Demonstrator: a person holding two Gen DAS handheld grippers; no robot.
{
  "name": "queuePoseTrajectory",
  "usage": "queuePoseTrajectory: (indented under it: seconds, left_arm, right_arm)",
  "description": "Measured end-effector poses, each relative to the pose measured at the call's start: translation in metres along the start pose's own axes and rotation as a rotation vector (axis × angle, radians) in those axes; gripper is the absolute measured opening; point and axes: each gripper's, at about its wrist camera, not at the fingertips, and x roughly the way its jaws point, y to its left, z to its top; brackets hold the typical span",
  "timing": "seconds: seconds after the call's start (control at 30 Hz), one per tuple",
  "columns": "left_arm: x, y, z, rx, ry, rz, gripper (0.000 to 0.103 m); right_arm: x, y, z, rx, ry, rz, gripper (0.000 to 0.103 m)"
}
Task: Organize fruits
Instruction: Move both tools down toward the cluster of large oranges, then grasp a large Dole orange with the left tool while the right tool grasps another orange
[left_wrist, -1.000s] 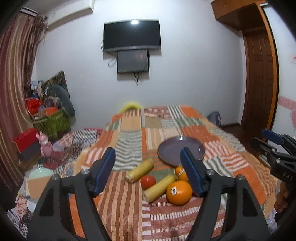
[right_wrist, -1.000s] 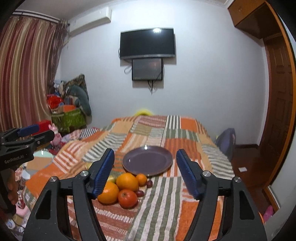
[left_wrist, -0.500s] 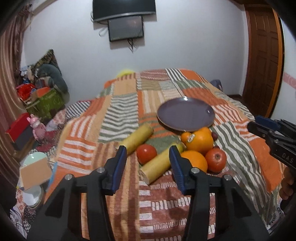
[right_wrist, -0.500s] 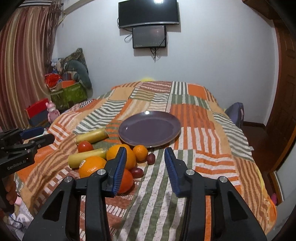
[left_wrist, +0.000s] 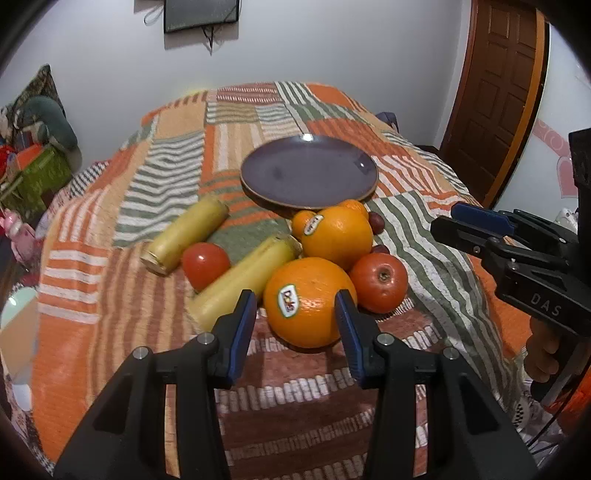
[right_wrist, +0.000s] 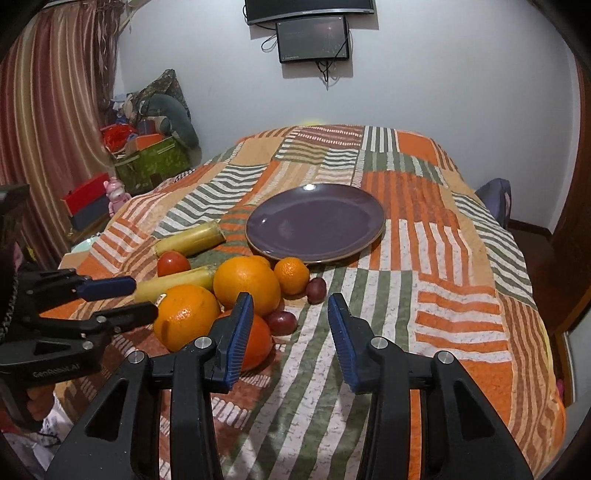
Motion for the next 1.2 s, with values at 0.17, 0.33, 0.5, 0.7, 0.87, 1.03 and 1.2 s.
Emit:
queuePoseTrajectory:
  seconds: [0.17,0.33,0.5,0.7,0.87,1.03,1.2]
  left_arm:
    - [0.015,-0.007,-0.001,-0.004,0.056,-0.035,0.045]
    - [0.017,-0.015,-0.001,0.008,0.044,0.001,0.052]
    - [0.023,-0.010,0.004,-0.004,0.066,0.023,0.055]
    - [0.031,0.000,0.010,-0.057,0.115,-0.017,0.059]
    - [0.032,-0.005,0.010,-0.057,0.116,0.006,0.060]
    - [0.046,0.002,0.021,-0.063,0.153,-0.014,0.067]
    - [0.059,0.015,0.030,-0.095,0.221,-0.084,0.069]
  right_arm:
    - [0.003,-0.005,0.000,0.013,0.028,0.026,0.042]
    - [0.004,-0.005,-0.001,0.008,0.030,0.028,0.048]
    - [0.004,-0.003,-0.003,0.006,0.030,0.034,0.053]
    - [0.002,-0.004,-0.003,0.017,0.026,0.032,0.059]
    - [0.003,-0.003,-0.003,0.012,0.029,0.029,0.060]
    - [0.003,-0.001,-0.003,0.006,0.032,0.033,0.060]
    - [0.004,-0.001,-0.002,0.004,0.033,0.029,0.062]
